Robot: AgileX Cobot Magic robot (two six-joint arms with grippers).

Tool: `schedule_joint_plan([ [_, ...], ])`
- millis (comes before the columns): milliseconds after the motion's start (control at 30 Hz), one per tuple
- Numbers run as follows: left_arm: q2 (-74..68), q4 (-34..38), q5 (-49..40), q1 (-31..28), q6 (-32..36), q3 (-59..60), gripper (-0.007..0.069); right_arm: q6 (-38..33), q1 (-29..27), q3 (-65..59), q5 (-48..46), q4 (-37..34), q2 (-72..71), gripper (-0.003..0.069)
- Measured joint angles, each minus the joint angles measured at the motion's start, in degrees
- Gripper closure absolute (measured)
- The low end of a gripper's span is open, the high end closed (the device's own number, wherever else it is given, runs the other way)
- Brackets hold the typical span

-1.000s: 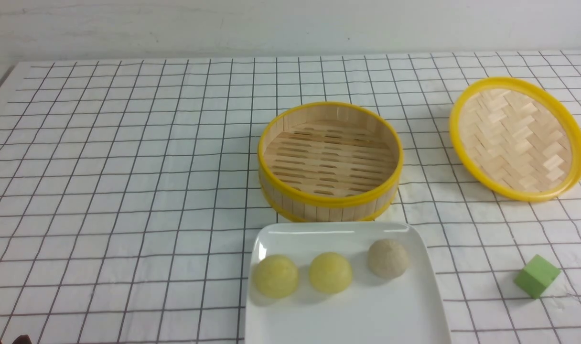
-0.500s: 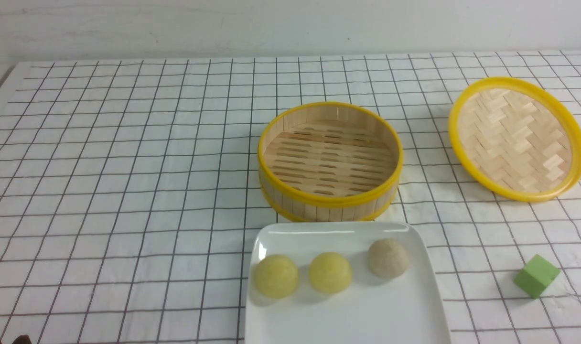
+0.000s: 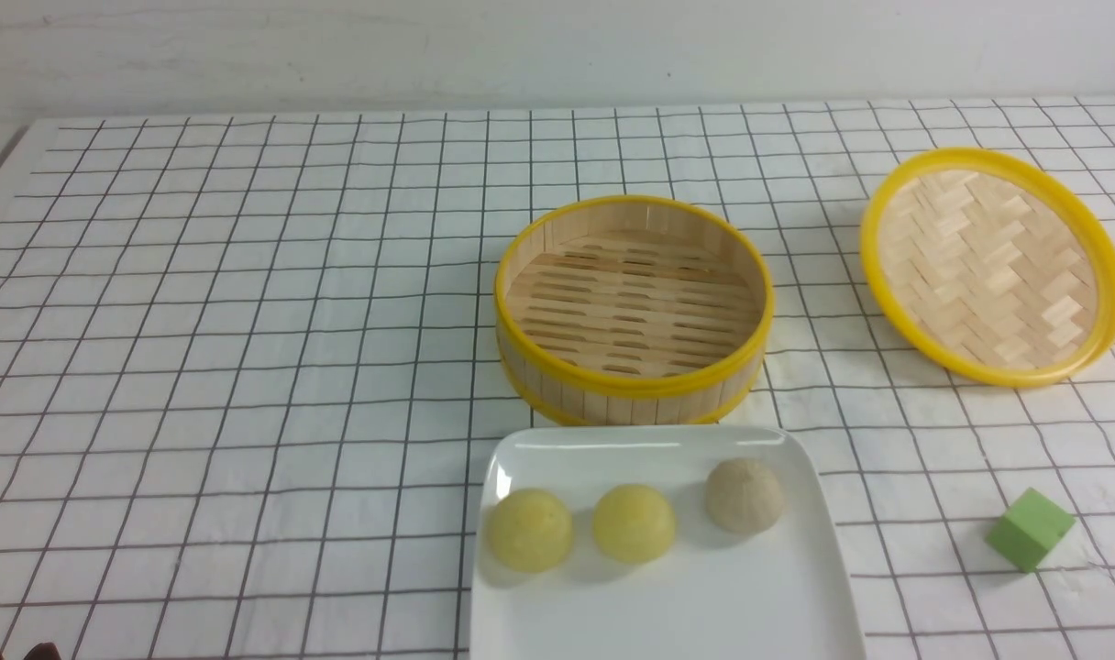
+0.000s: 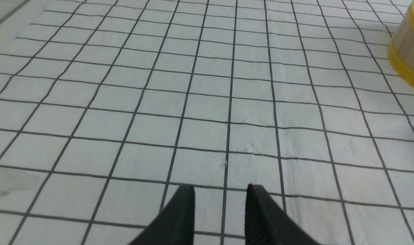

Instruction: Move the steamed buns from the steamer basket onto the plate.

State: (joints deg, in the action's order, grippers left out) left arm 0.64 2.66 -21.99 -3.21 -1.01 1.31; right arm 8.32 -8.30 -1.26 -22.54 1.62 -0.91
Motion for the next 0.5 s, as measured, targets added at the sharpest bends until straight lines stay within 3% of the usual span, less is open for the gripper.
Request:
schedule_joint_plan([
  [500,0.0,0.0,0.0,0.0,0.0,0.0,0.0384,0.1,0.1,0.0,-0.1,-0.5,0.0,0.0418],
])
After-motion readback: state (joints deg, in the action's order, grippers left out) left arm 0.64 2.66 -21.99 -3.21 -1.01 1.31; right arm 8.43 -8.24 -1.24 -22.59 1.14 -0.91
